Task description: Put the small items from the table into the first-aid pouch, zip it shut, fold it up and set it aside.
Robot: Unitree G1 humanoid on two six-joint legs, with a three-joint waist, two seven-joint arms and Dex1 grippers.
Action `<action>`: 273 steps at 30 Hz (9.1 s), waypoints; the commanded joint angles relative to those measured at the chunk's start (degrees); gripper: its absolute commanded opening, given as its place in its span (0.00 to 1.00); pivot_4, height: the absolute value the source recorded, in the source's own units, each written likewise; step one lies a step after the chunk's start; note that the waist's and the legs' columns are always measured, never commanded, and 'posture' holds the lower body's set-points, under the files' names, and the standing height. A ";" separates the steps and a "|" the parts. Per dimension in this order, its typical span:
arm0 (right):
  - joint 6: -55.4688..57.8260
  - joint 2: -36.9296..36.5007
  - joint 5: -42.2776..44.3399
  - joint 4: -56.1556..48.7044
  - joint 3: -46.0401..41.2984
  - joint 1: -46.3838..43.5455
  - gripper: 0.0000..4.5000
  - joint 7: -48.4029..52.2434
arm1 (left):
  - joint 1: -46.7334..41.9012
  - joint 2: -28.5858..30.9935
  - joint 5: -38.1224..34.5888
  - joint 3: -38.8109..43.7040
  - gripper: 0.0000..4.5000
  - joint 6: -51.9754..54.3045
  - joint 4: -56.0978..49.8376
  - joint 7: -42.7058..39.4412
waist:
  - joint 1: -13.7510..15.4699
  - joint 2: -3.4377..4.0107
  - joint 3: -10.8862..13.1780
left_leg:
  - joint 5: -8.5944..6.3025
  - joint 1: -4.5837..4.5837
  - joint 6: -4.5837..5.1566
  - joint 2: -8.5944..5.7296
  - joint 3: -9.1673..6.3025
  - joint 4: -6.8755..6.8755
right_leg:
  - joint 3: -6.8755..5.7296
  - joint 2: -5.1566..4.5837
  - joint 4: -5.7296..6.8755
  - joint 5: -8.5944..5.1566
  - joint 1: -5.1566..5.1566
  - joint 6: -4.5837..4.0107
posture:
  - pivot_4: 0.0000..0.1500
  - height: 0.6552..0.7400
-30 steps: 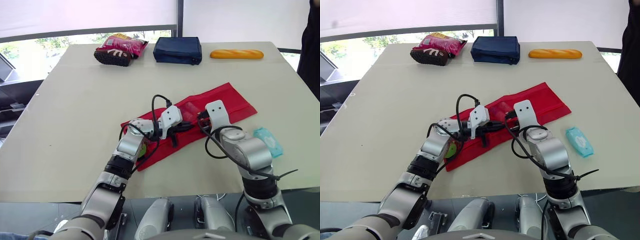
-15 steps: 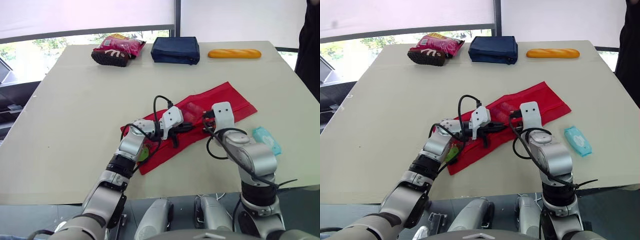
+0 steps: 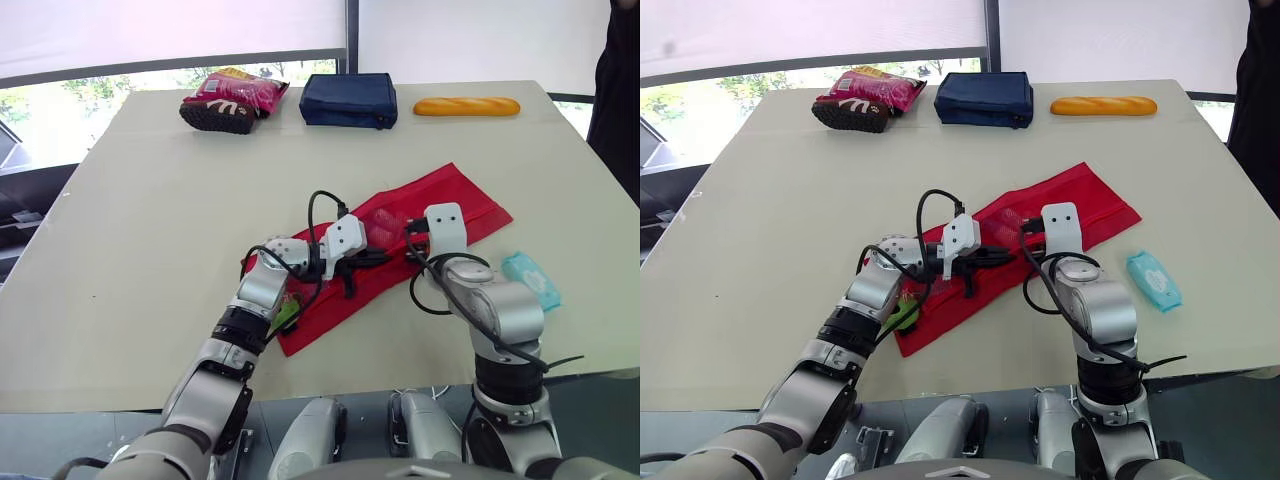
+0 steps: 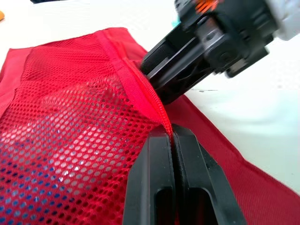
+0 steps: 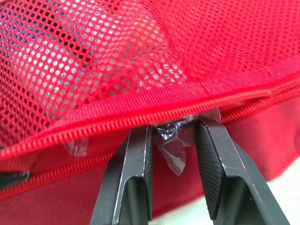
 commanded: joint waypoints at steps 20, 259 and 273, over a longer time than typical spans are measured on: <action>-10.74 -2.40 1.28 -2.11 2.39 2.04 0.82 4.61 | -1.71 0.67 -1.53 0.10 0.00 -4.21 1.63 -4.48 | 0.06 0.00 0.00 | 0.00 0.00 -0.01 0.00 0.00 -0.02 | 0.01 0.01 -0.01 0.00 0.00 0.00 | 1.00 0.99; -14.55 -35.04 31.43 -12.22 -13.26 19.25 0.10 10.59 | -23.72 -16.83 4.52 -4.95 0.00 2.33 20.07 -5.34 | 2.90 0.44 0.16 | -0.22 0.05 0.40 0.15 0.00 0.36 | -0.27 0.03 -0.86 0.12 0.72 0.33 | 1.00 0.99; -12.66 -23.16 24.42 -10.16 -12.47 13.81 0.54 3.05 | -20.41 -19.14 4.83 -7.18 0.00 5.34 14.41 -5.30 | 2.81 0.51 0.12 | -0.21 0.04 0.39 0.08 0.11 0.35 | -0.04 0.05 -0.56 0.13 0.52 0.30 | 1.00 0.99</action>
